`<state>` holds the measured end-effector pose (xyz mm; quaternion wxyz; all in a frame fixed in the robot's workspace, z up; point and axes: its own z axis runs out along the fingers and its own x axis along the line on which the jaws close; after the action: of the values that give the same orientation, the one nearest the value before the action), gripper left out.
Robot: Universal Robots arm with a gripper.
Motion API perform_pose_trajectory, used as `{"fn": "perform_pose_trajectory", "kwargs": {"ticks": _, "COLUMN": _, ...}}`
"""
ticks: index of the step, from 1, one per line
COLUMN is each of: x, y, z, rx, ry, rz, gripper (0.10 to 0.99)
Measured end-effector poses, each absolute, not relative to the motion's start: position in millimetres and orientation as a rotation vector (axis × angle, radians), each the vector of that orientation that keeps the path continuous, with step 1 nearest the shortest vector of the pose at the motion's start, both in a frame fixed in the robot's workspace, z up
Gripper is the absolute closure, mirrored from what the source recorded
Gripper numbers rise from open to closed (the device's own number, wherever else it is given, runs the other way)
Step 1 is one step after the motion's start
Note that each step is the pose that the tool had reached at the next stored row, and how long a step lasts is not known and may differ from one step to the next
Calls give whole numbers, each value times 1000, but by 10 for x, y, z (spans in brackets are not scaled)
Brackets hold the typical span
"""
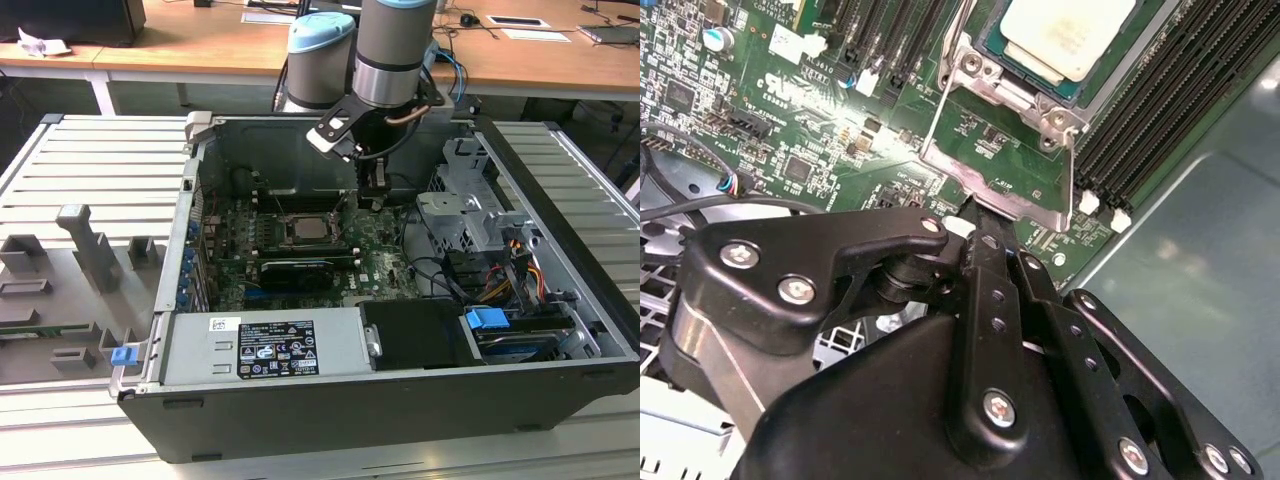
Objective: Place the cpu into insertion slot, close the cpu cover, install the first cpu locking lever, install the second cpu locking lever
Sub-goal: 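Close the cpu cover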
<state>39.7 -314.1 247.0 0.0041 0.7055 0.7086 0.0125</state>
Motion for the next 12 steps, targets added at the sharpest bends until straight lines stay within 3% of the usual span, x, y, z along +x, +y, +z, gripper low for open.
{"fn": "perform_pose_trajectory", "kwargs": {"ticks": 12, "x": 360, "y": -3141, "z": 2470, "rx": 2211, "ry": 2221, "rz": 39, "gripper": 980}}
